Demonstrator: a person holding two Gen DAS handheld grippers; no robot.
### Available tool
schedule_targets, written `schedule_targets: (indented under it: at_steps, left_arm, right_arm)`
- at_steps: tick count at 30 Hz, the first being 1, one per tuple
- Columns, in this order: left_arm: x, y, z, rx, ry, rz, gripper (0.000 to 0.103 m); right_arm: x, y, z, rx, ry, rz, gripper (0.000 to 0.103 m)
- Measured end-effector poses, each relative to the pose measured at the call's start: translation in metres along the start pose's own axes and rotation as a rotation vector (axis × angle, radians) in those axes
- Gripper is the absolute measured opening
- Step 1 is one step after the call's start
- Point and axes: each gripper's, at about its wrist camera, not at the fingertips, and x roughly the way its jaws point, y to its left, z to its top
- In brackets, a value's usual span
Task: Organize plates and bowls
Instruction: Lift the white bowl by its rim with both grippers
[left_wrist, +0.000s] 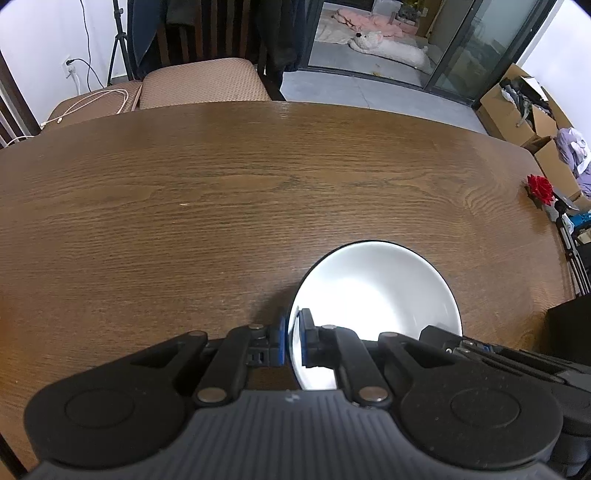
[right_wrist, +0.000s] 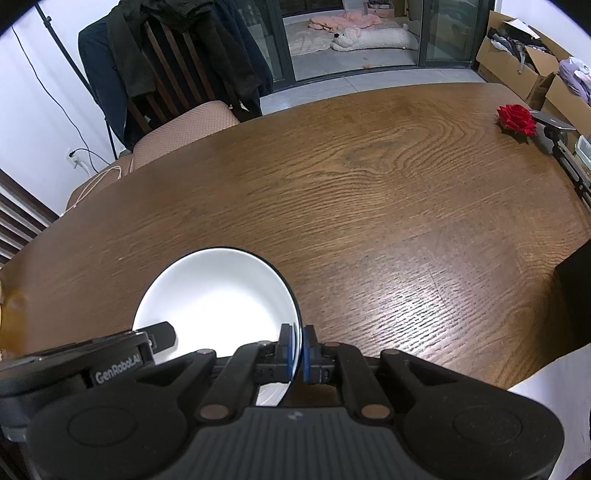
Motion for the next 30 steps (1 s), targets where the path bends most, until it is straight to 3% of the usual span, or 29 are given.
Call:
schedule_targets:
  at_steps: [30]
  left_arm:
    - [-0.059, -0.014, -0.034, 0.033, -0.037, -0.009, 0.008]
  right_arm:
    - [-0.068, -0.002, -0.037, -0.004, -0.022, -0.016, 0.006]
